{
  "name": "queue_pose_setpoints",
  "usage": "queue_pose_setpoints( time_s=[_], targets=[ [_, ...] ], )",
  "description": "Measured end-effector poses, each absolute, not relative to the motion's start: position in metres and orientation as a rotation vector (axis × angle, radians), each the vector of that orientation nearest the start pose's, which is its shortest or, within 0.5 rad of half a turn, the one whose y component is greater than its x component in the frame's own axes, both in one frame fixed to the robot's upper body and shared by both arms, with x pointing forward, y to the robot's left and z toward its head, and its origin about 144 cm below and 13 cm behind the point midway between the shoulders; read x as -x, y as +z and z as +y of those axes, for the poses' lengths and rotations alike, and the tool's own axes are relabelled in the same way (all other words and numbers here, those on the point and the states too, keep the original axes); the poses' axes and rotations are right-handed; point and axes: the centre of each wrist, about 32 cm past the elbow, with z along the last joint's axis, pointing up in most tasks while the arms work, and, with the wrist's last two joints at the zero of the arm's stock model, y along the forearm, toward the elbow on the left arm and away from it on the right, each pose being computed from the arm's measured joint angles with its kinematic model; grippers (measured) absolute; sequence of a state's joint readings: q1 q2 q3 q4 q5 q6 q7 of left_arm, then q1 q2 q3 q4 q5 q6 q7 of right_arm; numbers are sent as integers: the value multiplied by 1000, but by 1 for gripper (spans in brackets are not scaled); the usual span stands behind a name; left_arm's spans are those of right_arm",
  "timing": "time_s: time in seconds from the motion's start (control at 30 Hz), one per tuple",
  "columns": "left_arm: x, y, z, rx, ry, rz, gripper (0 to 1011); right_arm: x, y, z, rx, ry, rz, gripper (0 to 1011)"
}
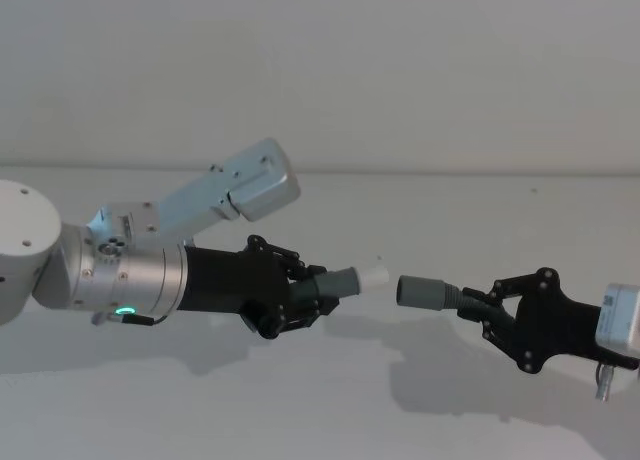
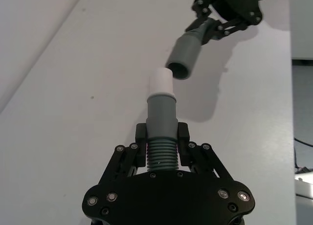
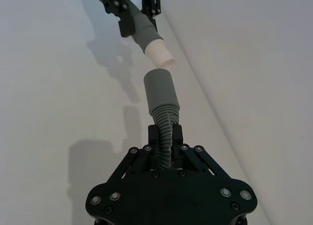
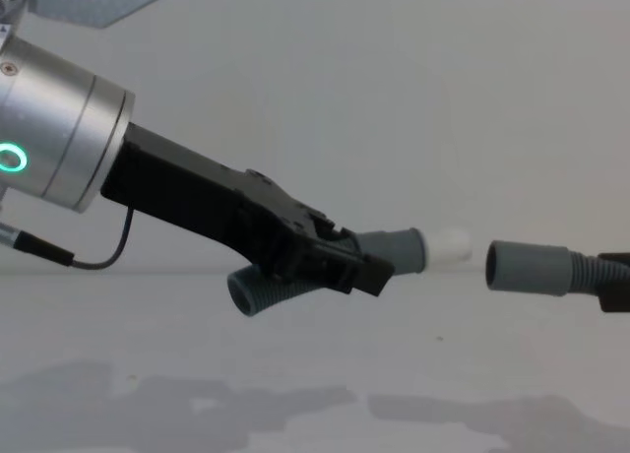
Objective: Use both hands to pick up one end of the pipe from the table, align the ends, and insert them.
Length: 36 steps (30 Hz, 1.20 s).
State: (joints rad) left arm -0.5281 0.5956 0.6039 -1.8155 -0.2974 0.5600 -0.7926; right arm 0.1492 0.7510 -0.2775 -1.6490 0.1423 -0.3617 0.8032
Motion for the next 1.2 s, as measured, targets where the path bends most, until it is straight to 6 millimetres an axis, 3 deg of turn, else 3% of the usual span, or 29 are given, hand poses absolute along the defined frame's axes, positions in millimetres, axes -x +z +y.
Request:
queue_pose_setpoints(
  time_s=[0.57, 1.2],
  targets=[
    [-503, 1326, 205, -508, 254, -120, 346, -476, 1234, -340, 382, -416, -651, 125],
    [-501, 1327, 204, -520, 278, -102, 346, -475, 1234, -347, 370, -408, -650, 125]
  ],
)
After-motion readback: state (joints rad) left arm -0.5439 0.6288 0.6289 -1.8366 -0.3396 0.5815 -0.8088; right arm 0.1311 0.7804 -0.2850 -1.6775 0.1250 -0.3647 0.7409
